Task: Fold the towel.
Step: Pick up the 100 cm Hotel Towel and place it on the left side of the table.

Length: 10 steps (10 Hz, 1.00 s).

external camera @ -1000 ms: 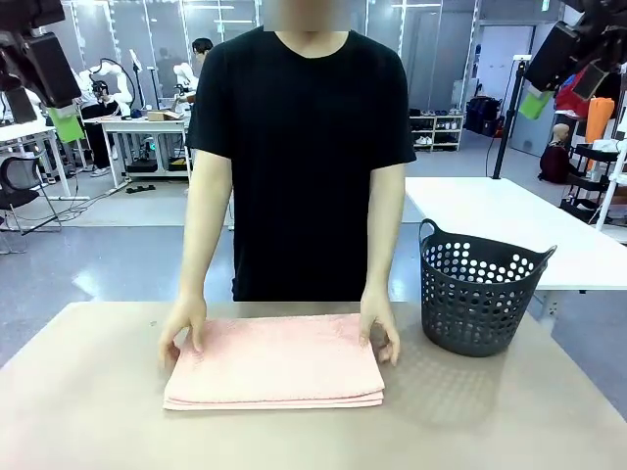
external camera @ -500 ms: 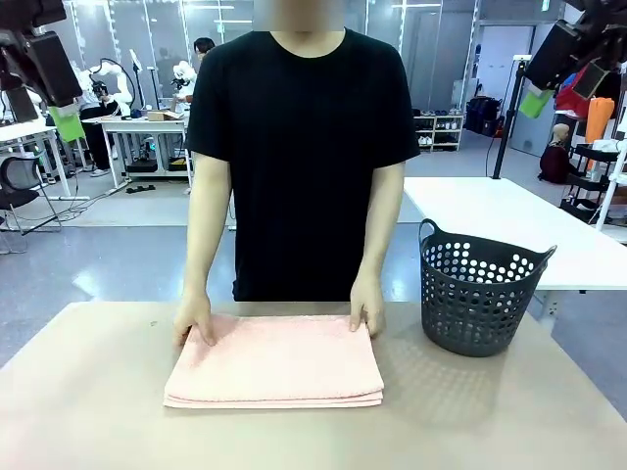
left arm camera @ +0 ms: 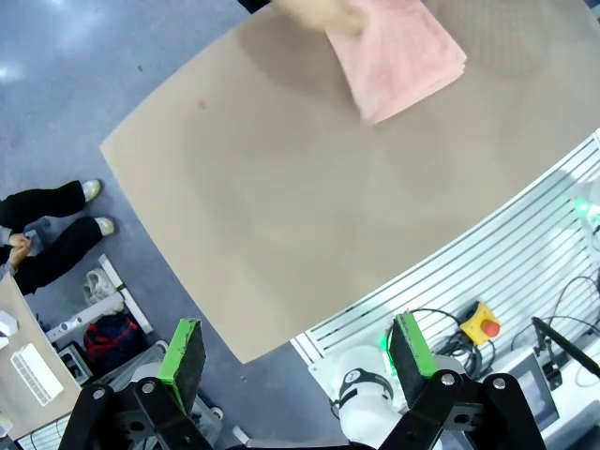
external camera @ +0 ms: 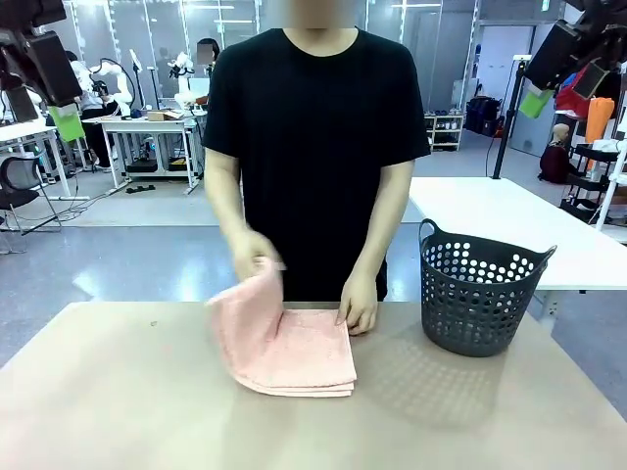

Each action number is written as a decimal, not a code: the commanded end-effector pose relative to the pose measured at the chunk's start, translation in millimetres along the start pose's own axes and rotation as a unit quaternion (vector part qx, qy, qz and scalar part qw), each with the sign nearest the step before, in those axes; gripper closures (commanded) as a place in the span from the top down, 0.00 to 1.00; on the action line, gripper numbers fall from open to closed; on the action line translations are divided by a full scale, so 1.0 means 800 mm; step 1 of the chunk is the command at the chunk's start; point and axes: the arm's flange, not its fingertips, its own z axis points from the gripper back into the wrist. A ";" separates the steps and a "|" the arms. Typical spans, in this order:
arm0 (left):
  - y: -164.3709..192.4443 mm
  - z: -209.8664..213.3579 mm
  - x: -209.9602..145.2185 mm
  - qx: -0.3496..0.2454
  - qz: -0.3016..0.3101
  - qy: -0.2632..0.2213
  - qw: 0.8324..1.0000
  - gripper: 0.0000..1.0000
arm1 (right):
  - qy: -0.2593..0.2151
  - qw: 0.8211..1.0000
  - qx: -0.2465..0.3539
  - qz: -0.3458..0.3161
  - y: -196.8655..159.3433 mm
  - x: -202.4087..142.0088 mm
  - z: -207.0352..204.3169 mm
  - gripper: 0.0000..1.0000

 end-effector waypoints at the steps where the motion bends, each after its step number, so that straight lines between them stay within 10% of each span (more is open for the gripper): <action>1: 0.002 0.003 -0.001 -0.004 -0.006 -0.001 1.000 1.00 | 0.001 1.000 0.000 0.001 -0.002 0.001 0.000 1.00; 10: 0.002 0.003 -0.001 -0.004 -0.006 -0.001 1.000 1.00 | 0.001 1.000 0.000 0.001 -0.002 0.001 0.000 1.00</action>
